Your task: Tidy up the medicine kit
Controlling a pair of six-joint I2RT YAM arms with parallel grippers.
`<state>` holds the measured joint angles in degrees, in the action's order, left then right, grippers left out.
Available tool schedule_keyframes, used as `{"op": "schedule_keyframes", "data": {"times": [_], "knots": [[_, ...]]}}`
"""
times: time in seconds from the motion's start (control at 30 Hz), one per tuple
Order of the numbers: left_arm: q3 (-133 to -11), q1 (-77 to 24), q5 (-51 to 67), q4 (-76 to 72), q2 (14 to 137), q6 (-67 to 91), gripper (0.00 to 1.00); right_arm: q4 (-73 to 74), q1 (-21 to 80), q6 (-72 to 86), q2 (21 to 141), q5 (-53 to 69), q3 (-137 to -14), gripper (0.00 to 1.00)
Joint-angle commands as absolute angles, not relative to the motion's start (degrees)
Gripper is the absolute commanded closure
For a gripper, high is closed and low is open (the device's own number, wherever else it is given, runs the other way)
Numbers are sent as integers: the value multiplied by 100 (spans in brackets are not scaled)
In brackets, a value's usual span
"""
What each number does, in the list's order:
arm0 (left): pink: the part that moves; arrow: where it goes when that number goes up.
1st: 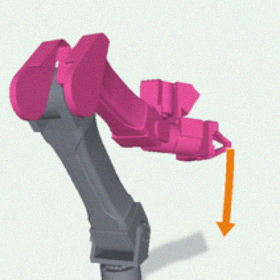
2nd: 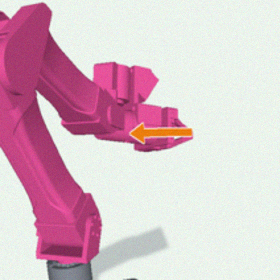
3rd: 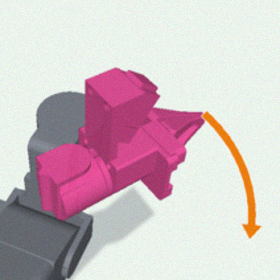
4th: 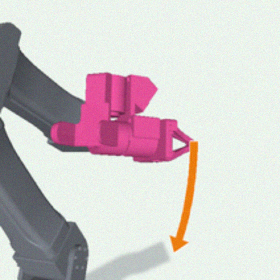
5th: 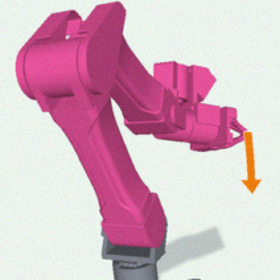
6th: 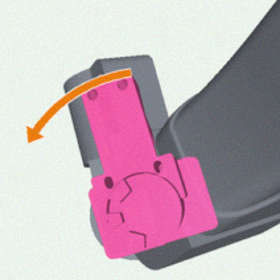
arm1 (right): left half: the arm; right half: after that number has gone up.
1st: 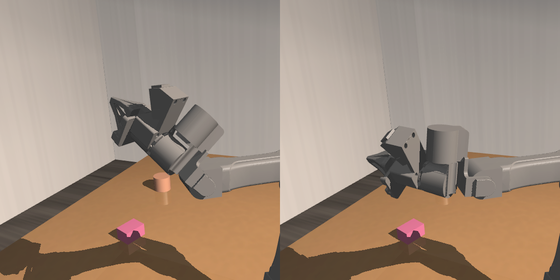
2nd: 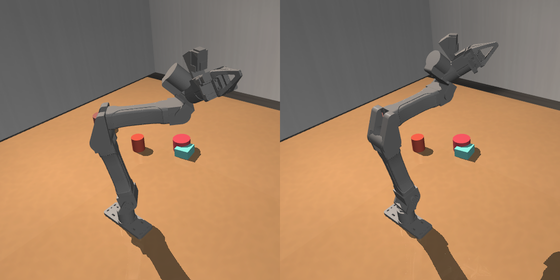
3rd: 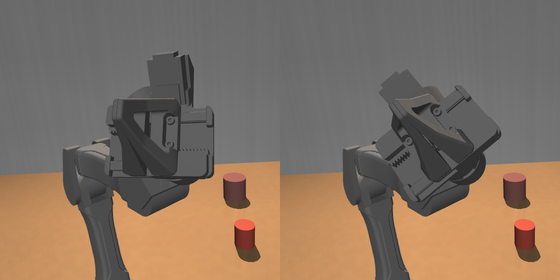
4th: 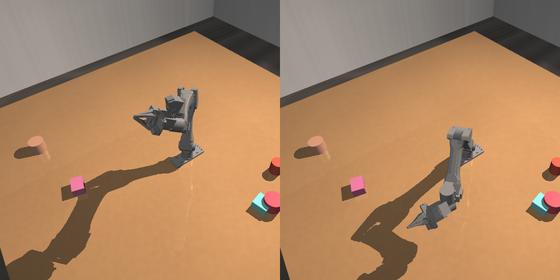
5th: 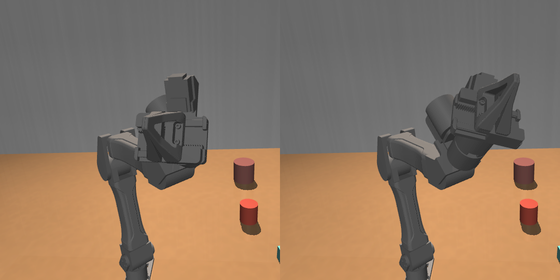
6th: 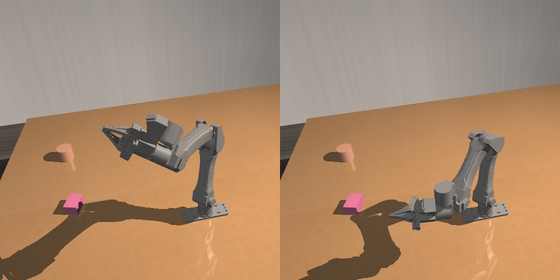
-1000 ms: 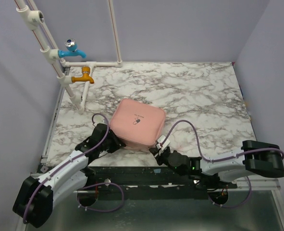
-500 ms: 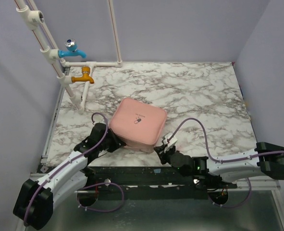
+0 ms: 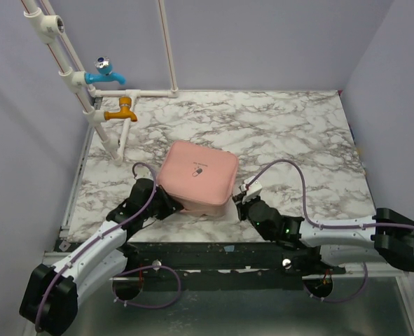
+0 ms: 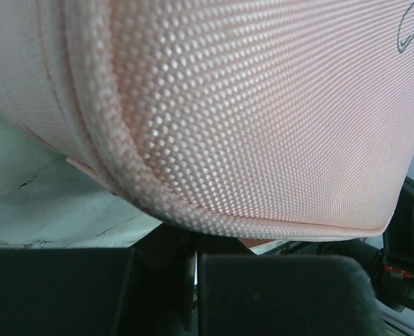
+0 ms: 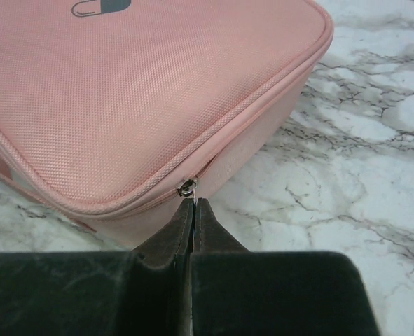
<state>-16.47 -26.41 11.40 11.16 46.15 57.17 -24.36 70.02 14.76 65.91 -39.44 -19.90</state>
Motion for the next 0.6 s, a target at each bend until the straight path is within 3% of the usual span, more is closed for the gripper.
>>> {"op": "schedule_keyframes", "data": {"times": [0.0, 0.57], "knots": [[-1675, -2584, 1283, 1084, 4451, 5348, 100, -2460, 6509, 696, 6485, -4035, -2150, 99], [-1485, -2584, 2139, 751, 4437, 5178, 100, -3218, 4526, 188, 8107, -2549, -3265, 99]]}}
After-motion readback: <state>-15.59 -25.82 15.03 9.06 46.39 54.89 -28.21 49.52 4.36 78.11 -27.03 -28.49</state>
